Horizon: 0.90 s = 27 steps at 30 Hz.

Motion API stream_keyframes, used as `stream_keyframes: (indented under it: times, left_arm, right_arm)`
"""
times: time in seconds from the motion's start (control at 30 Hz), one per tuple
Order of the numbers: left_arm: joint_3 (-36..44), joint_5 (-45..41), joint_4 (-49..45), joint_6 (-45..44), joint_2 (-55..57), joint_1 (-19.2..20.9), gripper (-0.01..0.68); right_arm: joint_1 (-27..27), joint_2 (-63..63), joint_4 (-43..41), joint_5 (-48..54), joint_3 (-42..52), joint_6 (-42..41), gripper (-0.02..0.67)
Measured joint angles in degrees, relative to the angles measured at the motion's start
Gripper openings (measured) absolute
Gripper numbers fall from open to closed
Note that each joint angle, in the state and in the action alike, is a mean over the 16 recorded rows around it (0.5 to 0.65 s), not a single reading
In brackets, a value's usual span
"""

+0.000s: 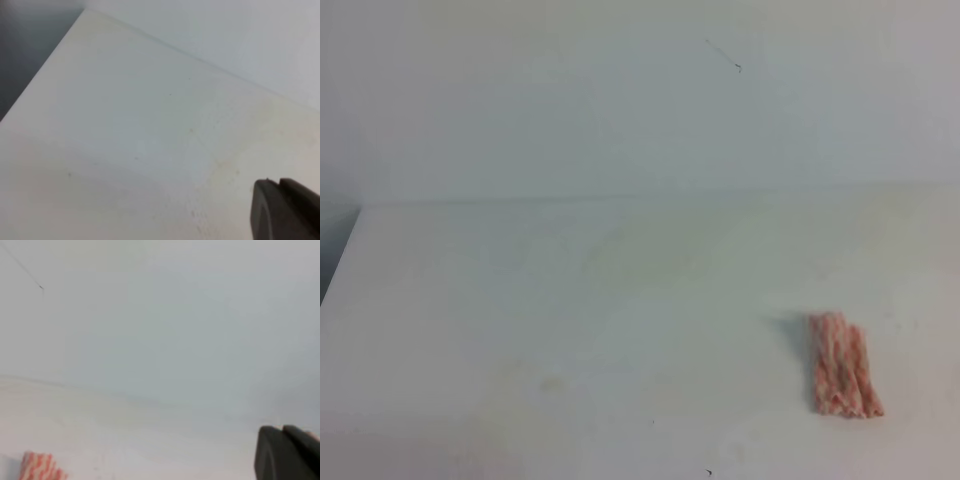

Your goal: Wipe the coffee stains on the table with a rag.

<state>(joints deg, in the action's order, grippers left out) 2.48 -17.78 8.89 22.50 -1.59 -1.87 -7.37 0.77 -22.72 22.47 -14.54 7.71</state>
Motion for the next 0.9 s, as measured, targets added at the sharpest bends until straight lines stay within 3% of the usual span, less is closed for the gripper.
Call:
stream_keyframes:
  times: [0.4,0.9]
  left_arm:
    - [0.00,0.00,0.00,0.00,0.04,0.00,0.001]
    - [0.00,0.00,0.00,0.00,0.04,0.00,0.001]
  right_arm:
    - [1.02,0.99,-0.50,-3.18,14.37,8.44,-0.004]
    - [1.29,0.99,-0.52,-3.30,16.22,11.96,-0.004]
